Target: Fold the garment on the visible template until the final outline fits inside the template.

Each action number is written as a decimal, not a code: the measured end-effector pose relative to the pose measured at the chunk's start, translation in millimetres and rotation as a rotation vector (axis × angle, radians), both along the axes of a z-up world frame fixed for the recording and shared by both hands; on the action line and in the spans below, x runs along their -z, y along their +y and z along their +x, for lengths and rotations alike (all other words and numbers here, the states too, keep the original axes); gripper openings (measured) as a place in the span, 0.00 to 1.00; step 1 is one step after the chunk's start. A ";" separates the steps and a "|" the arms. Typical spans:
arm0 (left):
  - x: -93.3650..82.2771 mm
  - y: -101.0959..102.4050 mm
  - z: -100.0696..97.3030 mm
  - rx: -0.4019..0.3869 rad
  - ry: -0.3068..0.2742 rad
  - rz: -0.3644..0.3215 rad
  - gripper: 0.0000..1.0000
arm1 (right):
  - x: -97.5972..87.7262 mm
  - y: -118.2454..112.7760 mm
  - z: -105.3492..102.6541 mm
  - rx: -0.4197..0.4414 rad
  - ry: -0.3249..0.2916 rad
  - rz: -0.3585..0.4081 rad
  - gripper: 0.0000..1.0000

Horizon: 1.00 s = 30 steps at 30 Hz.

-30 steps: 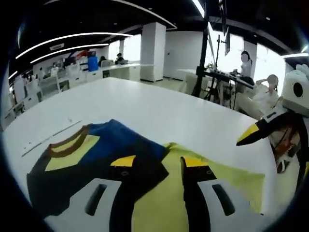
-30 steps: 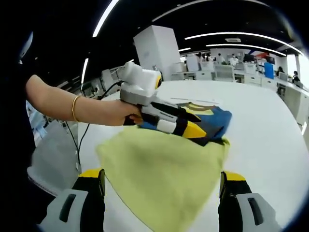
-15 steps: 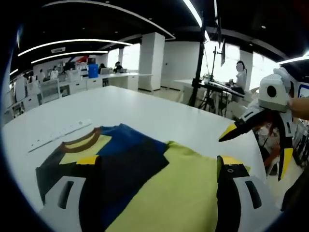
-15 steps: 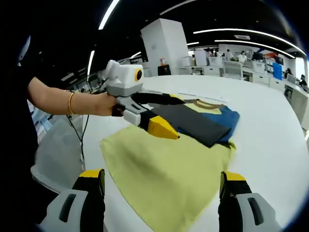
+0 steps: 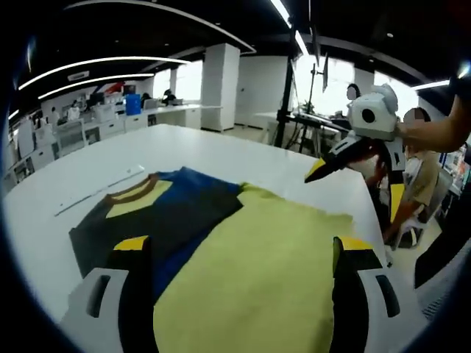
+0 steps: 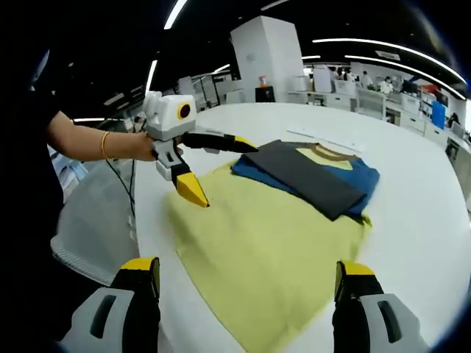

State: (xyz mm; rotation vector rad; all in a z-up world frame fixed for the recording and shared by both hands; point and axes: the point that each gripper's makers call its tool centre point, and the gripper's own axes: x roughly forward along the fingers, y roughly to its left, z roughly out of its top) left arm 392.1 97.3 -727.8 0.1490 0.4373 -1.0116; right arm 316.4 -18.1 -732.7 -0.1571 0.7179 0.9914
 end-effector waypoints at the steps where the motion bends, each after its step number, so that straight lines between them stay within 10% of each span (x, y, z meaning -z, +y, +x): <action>1: 0.3 3.1 -2.9 -0.001 0.001 0.000 0.99 | 0.7 -0.2 -1.1 -0.005 0.002 -0.003 0.98; 30: 41.6 100.6 -90.8 -0.014 0.069 0.174 0.75 | 43.5 -29.8 -35.7 -0.076 0.042 -0.186 0.68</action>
